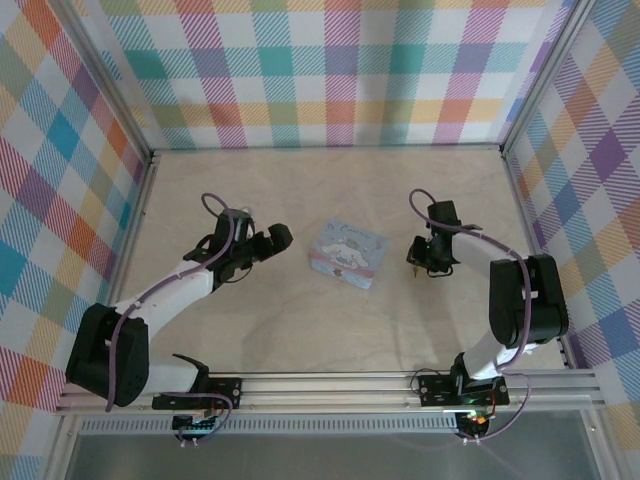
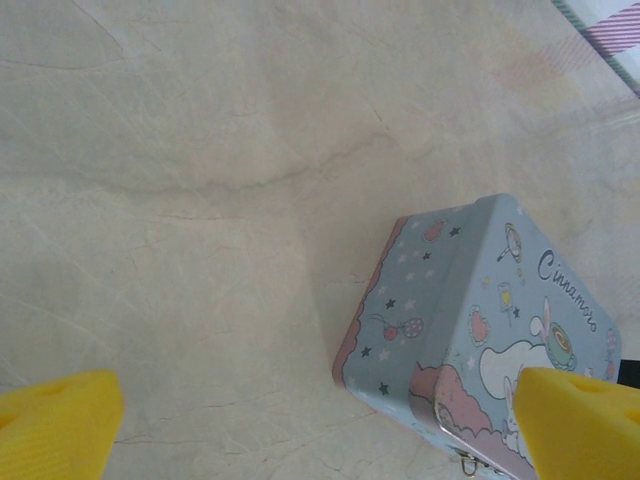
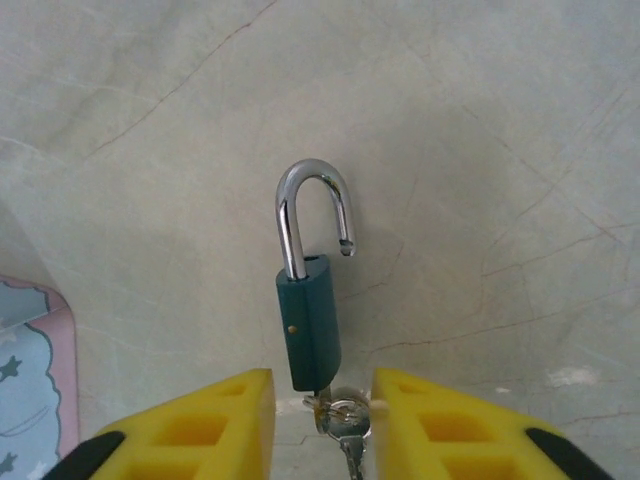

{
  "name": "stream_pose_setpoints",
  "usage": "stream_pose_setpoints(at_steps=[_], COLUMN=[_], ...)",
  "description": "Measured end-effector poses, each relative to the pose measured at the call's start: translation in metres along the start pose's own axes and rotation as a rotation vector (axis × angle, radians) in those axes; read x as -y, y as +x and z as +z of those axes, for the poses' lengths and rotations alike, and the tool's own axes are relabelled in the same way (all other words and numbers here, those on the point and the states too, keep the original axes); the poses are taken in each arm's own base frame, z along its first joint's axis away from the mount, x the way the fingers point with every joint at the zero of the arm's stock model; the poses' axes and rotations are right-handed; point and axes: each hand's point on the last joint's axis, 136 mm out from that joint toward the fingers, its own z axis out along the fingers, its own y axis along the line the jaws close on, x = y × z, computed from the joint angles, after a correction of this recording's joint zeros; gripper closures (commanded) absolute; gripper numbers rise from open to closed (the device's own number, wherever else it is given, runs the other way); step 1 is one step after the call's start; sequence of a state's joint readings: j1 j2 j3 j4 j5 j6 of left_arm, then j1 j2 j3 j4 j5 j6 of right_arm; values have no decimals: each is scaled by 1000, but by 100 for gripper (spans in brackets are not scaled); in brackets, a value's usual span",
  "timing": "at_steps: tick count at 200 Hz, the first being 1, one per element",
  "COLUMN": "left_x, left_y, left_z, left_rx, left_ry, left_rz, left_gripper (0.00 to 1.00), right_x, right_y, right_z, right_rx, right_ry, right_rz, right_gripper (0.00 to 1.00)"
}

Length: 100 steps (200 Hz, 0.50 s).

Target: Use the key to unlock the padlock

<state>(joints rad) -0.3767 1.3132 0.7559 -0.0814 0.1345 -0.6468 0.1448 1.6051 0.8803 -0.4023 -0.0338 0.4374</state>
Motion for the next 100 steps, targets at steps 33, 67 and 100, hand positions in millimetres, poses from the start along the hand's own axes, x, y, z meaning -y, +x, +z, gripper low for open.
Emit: stream_pose_setpoints(at_steps=[33, 67, 100], left_x=[-2, -8, -15], left_y=[-1, -3, -15], left_z=[-5, -11, -23], left_rx=[11, 28, 63], left_ry=[-14, -51, -133], left_rz=[1, 19, 82], left_gripper=[0, 0, 0], right_x=[1, -1, -1], right_y=[-6, -20, -33], right_z=[-16, -50, -80], right_rx=[47, 158, 269], right_ry=[11, 12, 21], right_rz=[1, 1, -16], right_gripper=[49, 0, 0])
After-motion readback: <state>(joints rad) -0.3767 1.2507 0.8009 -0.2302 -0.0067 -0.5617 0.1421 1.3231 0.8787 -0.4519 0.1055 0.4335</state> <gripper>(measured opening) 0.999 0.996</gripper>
